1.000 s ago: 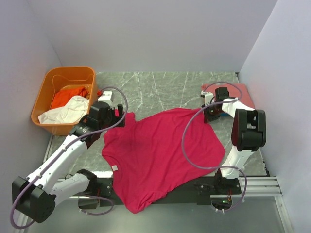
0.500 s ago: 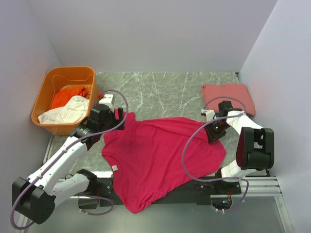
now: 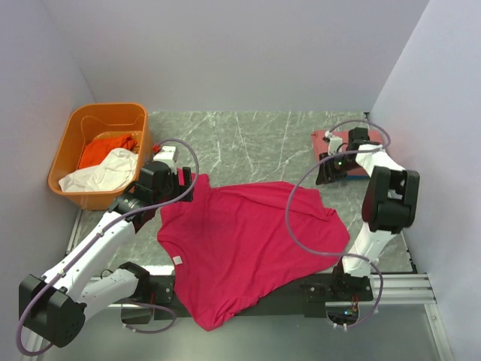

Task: Fold and stack the t-shirts
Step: Flatten the tshirt out

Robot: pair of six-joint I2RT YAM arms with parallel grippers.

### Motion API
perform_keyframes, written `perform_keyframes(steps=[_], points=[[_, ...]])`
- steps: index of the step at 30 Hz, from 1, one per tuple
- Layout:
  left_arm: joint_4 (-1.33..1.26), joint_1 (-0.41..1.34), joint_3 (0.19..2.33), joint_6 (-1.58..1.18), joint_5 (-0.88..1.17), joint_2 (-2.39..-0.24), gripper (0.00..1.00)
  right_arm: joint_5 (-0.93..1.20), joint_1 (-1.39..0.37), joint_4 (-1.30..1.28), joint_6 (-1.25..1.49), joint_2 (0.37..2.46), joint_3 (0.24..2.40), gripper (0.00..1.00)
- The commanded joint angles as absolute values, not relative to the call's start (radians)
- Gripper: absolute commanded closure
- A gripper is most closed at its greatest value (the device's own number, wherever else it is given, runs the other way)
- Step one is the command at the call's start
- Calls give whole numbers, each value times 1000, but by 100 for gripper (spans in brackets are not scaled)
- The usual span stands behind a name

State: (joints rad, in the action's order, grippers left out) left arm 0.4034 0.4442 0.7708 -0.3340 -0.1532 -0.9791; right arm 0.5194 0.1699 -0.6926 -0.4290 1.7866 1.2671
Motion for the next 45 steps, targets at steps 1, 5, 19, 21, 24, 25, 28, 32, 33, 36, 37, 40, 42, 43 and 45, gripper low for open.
perform_keyframes(steps=[1, 5, 19, 21, 24, 25, 28, 32, 33, 36, 37, 40, 42, 43, 45], points=[[368, 439, 770, -318, -141, -966, 12, 560, 158, -686, -333, 1865, 1293, 55], [370, 439, 775, -316, -140, -982, 12, 525, 140, -673, -327, 1888, 1278, 55], [373, 439, 775, -314, -143, -994, 13, 623, 118, -698, -360, 1809, 1273, 100], [373, 439, 776, -314, -144, -994, 13, 624, 118, -690, -368, 1758, 1261, 100], [373, 439, 775, -314, -144, -996, 13, 618, 118, -672, -374, 1695, 1240, 100], [373, 437, 776, -314, -144, -997, 13, 591, 118, -670, -370, 1686, 1236, 100], [374, 439, 776, -314, -144, -997, 13, 520, 118, -676, -350, 1687, 1230, 70], [373, 439, 776, -314, -144, -991, 13, 485, 118, -663, -339, 1716, 1180, 54], [373, 439, 776, -314, -144, -991, 13, 480, 118, -652, -337, 1723, 1161, 53], [373, 437, 775, -314, -144, -991, 13, 463, 117, -638, -324, 1762, 1154, 53], [373, 437, 775, -314, -144, -991, 13, 462, 118, -634, -321, 1770, 1154, 53], [373, 439, 776, -314, -144, -991, 13, 459, 114, -632, -313, 1807, 1167, 52], [374, 437, 776, -314, -147, -991, 13, 472, 114, -637, -311, 1833, 1180, 52], [373, 439, 775, -313, -147, -991, 13, 480, 110, -641, -311, 1841, 1184, 53], [374, 437, 775, -314, -149, -991, 13, 514, 109, -649, -318, 1845, 1189, 61]])
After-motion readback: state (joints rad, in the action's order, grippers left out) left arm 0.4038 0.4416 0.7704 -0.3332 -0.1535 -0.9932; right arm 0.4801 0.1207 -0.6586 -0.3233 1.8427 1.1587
